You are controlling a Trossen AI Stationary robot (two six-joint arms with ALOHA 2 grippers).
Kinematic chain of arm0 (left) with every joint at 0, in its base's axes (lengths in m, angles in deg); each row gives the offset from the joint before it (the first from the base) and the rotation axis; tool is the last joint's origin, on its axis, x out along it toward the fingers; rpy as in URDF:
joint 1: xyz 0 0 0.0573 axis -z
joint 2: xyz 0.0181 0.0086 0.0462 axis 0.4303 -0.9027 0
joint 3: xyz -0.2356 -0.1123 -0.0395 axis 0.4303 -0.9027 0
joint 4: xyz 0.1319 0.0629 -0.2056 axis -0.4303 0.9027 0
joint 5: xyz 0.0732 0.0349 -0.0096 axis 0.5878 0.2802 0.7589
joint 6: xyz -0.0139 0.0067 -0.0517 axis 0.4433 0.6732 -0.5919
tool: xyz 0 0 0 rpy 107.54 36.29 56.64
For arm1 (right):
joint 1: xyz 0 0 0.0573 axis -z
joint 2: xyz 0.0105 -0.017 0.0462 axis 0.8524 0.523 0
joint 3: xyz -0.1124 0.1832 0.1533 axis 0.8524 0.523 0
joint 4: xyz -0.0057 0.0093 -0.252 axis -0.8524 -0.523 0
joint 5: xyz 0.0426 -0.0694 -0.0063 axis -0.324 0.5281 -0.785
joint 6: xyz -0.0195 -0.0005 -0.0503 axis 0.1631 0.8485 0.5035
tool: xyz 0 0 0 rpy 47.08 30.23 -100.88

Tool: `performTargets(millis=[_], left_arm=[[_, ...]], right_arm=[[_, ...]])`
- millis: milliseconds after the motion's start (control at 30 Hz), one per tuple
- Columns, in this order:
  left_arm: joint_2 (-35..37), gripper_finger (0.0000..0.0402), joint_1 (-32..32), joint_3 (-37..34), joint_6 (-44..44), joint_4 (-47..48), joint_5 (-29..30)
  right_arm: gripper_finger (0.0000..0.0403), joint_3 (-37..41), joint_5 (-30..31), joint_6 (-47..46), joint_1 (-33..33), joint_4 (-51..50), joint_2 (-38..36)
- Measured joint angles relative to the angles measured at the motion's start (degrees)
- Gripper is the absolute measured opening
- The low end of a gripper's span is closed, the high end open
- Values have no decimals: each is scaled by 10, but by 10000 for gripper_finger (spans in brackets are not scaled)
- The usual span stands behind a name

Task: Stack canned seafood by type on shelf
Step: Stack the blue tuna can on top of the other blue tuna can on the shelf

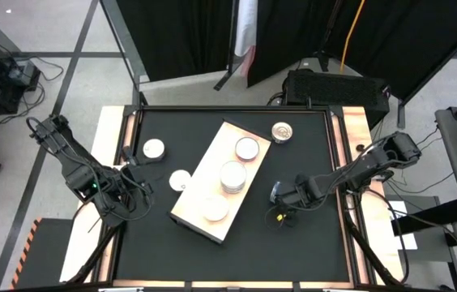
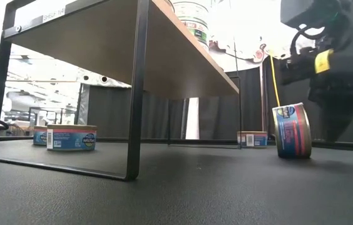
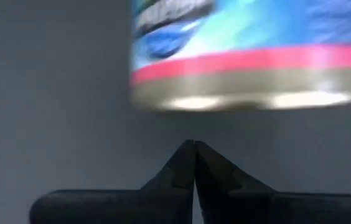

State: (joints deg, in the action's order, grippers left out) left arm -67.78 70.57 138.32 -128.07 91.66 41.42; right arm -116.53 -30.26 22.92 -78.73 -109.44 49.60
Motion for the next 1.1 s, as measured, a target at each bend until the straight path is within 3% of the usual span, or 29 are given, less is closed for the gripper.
performTargets(millis=[233,467,700,1100], left_arm=[[0,231,0,0,0,0,0],[0,231,0,0,0,-4,0],[0,231,0,0,0,-6,0],[0,231,0,0,0,-25,1]], right_arm=[[4,-31,-54,8,-1,-64,-21],[8,-135,-7,121,0,-206,-40],[64,-201,68,181,6,-236,-40],[150,-198,86,249,-8,-235,-40]])
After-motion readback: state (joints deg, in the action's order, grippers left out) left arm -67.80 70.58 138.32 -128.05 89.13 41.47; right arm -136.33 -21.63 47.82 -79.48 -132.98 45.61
